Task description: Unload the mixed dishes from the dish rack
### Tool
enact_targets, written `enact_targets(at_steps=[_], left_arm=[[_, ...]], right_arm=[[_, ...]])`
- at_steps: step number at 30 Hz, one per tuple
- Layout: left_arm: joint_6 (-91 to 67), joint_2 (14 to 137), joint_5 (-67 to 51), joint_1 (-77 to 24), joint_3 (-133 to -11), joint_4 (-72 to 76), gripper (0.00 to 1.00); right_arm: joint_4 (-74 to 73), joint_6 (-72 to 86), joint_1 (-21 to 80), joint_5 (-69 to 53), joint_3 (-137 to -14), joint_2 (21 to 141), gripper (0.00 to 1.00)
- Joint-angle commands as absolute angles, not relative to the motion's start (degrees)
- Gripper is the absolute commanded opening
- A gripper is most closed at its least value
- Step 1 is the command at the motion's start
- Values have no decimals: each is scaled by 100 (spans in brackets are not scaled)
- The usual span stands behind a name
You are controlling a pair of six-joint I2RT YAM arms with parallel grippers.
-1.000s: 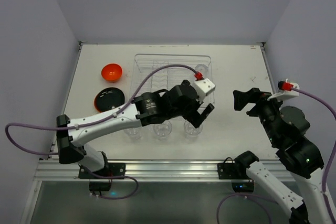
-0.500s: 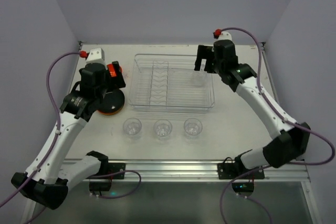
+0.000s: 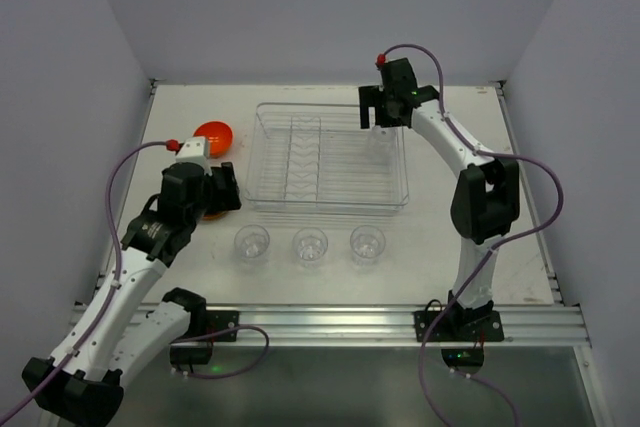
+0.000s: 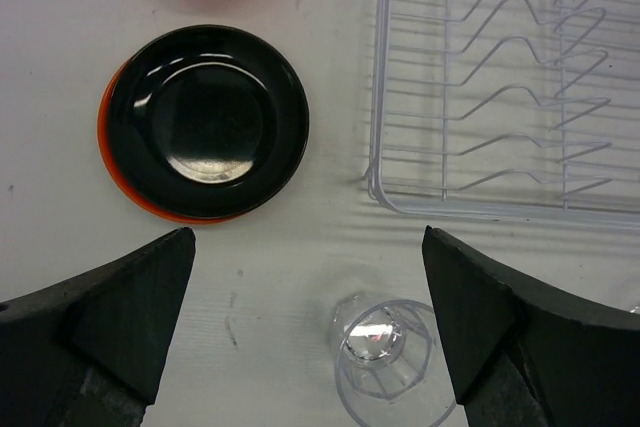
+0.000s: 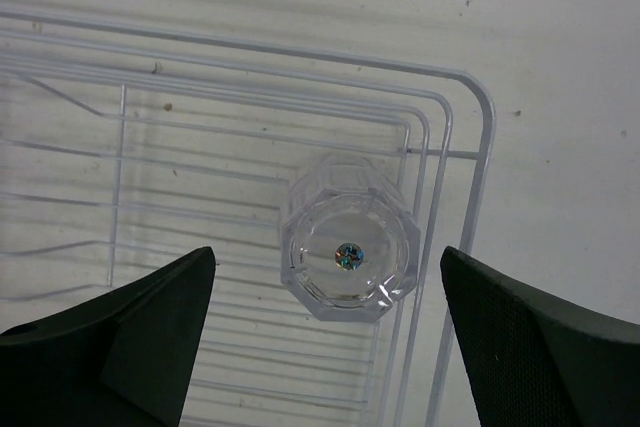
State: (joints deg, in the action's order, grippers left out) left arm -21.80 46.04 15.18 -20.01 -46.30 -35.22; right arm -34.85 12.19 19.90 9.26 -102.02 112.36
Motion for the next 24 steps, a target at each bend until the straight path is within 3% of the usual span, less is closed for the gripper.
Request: enact_targets(at_steps=[1,11,17,21,22,24], left_arm=[[-2065,4351,1301,-1995,-4641,-3085,100],[-2021,4483,1072,-1995,-4632,-3059,100],[-2021,4474,1046,-1995,-4614,-3050,100],[-2013,4500,1028,-1995,-4614,-3041,100],[-2013,4509,1020,-1995,-4614,-3041,100],[-2004,4517,1002,-1995,-4614,-3032,100]], right_arm=[[-3788,809,1872,494,-10494,11408,95],[-3788,861,1872,598,-10459,11751,91],[-3744,853,1872,598,-10547,12005,83],[-3727,844,1872,580,-10556,12067,71],[-3718,844,1881,571,-10547,12067,61],[-3700,861,1881,554,-10503,12032,51]])
